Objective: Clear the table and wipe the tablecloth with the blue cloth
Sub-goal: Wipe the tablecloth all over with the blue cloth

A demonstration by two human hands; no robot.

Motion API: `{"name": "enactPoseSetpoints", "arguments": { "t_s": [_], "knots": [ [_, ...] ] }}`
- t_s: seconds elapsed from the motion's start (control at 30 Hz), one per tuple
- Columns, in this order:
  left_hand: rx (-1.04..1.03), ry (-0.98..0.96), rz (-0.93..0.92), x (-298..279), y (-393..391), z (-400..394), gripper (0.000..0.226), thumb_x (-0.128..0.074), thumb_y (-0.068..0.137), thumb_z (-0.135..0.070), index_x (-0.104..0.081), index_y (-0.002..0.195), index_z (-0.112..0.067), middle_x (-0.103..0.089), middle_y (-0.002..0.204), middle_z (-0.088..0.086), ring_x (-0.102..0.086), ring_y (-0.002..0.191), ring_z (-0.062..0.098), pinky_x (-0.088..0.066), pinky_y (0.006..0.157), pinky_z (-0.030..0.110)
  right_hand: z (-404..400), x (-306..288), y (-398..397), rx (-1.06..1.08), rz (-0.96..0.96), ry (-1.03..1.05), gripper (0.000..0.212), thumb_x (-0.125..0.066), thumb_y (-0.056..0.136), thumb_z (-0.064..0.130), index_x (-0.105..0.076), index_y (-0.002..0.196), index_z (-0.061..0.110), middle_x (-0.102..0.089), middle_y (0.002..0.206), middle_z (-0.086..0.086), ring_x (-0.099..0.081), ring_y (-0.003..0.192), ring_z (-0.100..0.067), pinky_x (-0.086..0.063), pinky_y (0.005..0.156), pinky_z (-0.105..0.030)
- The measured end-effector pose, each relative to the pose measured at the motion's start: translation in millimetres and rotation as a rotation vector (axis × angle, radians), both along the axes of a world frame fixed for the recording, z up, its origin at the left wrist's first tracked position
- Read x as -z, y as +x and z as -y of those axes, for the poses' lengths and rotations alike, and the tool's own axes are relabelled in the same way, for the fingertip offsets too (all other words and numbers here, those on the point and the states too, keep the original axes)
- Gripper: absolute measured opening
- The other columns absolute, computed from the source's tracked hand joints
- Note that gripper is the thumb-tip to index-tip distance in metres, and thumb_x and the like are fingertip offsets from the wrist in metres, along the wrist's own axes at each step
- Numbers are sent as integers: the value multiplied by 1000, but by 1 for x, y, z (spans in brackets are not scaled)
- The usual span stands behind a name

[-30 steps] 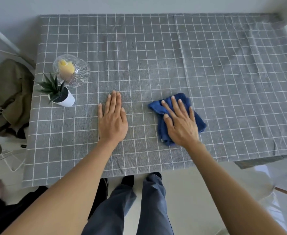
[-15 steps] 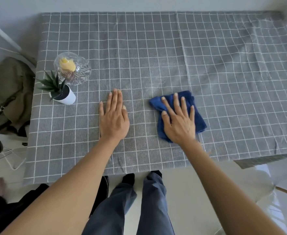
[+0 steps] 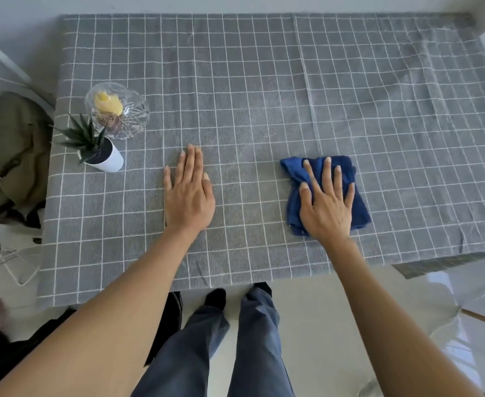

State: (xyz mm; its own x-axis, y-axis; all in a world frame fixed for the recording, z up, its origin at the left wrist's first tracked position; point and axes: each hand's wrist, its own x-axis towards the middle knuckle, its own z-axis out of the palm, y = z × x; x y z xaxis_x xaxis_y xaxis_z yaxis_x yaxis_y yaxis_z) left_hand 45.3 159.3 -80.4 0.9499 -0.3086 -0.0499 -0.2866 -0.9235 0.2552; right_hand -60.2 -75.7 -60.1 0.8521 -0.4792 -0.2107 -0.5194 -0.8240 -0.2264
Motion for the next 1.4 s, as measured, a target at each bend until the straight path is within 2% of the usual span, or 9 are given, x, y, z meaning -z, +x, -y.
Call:
{"name": "enactPoseSetpoints", "arguments": {
  "t_s": [0.2, 0.33, 0.5, 0.7, 0.87, 1.03, 1.17, 1.27, 1.4],
  "knots": [
    [8, -4, -37, -1, 2, 0, 54, -11, 101, -30, 5, 151, -17, 8, 159, -1, 8, 146, 13, 3, 119, 43, -79, -3, -13, -178, 44, 54, 52, -17, 100, 46, -7, 150, 43, 2, 161, 3, 6, 148, -19, 7, 116, -49],
    [76, -64, -47, -1, -25, -21, 54, -9, 100, -33, 0, 151, -18, 2, 159, -1, 7, 146, 12, 4, 119, 42, -94, 0, -15, -147, 37, 56, 52, -14, 99, 47, -5, 150, 43, 4, 161, 2, 8, 147, -20, 7, 117, -49],
    [64, -26, -11, -3, -54, -42, 55, -10, 100, -34, -5, 152, -18, -1, 159, -4, 3, 146, 11, 0, 119, 42, -126, -2, -25, -247, 83, 83, 50, -20, 101, 45, -10, 150, 42, 0, 161, 4, 6, 148, -19, 9, 117, -46],
    [46, -25, -16, -4, -53, -41, 53, -12, 101, -31, -5, 152, -19, 0, 158, -6, 2, 146, 10, 0, 119, 42, -98, -1, -31, -238, 92, 74, 50, -18, 101, 44, -10, 150, 42, -1, 160, 9, 3, 148, -16, 7, 117, -46],
    [43, 1, -23, -2, -53, -42, 54, -7, 101, -32, 1, 152, -19, 5, 158, -5, 8, 146, 10, 3, 119, 41, -36, 0, -44, -46, -20, -4, 52, -5, 98, 46, 6, 149, 42, 6, 160, 7, 9, 147, -16, 7, 117, -50],
    [38, 9, -13, 0, -52, -43, 55, -6, 100, -33, 4, 152, -19, 7, 159, -4, 9, 146, 12, 3, 119, 42, -45, -3, -40, 28, -30, 27, 52, -11, 101, 42, 8, 149, 40, 12, 160, 4, 13, 146, -18, 11, 116, -51],
    [38, 1, -7, -1, -54, -41, 55, -7, 100, -33, 2, 152, -18, 6, 159, -4, 8, 146, 12, 5, 119, 41, -85, -7, -37, -104, -23, 25, 53, -10, 99, 44, 8, 149, 41, 11, 160, 3, 12, 147, -19, 14, 115, -49],
    [41, -13, -5, -1, -54, -40, 56, -10, 99, -32, 0, 152, -18, 3, 159, -4, 5, 147, 12, 3, 119, 41, -125, -5, -40, -234, 14, 47, 52, -13, 99, 44, 1, 150, 43, 6, 161, 5, 10, 147, -17, 15, 115, -47],
    [45, -27, -6, -1, -54, -41, 55, -13, 100, -31, -4, 153, -18, -1, 160, -3, 2, 147, 12, -3, 119, 44, -120, -2, -45, -247, 43, 40, 50, -17, 101, 45, -9, 150, 43, 0, 161, 7, 6, 148, -16, 9, 117, -46]
  ]
}}
